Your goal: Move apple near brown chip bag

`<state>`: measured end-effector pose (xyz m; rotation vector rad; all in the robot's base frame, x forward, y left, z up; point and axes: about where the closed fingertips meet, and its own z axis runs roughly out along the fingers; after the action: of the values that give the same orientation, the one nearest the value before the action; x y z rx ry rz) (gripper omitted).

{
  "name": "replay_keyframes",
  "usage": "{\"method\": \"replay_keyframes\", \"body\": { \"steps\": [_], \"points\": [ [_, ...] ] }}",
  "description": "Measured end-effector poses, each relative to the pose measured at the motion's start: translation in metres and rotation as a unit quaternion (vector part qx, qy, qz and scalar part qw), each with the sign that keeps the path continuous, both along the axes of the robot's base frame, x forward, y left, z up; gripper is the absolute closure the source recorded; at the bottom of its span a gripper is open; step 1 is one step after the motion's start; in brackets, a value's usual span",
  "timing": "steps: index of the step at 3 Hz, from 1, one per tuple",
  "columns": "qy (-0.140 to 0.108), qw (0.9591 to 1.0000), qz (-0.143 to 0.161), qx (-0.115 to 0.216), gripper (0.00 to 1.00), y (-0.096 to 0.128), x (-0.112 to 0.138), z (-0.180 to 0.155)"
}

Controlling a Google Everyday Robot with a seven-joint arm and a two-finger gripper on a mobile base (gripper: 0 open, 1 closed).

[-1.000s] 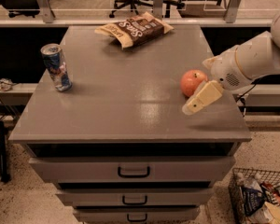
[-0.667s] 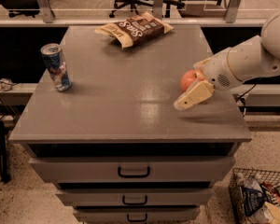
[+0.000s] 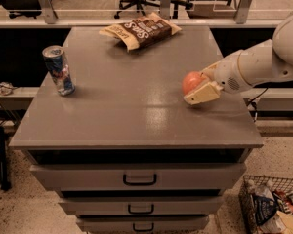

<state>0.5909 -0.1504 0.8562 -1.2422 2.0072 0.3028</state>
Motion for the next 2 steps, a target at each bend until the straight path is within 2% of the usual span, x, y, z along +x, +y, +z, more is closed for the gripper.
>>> {"method": "replay_keyframes", "body": {
  "steps": [1, 2],
  "points": [
    [-0.027, 0.9996, -0.003, -0.003, 0.84, -0.0095, 0.0053, 0.0211],
    [-0.026, 0.9997, -0.001, -0.003, 1.0, -0.0072, 0.0052, 0.0201]
  ]
}}
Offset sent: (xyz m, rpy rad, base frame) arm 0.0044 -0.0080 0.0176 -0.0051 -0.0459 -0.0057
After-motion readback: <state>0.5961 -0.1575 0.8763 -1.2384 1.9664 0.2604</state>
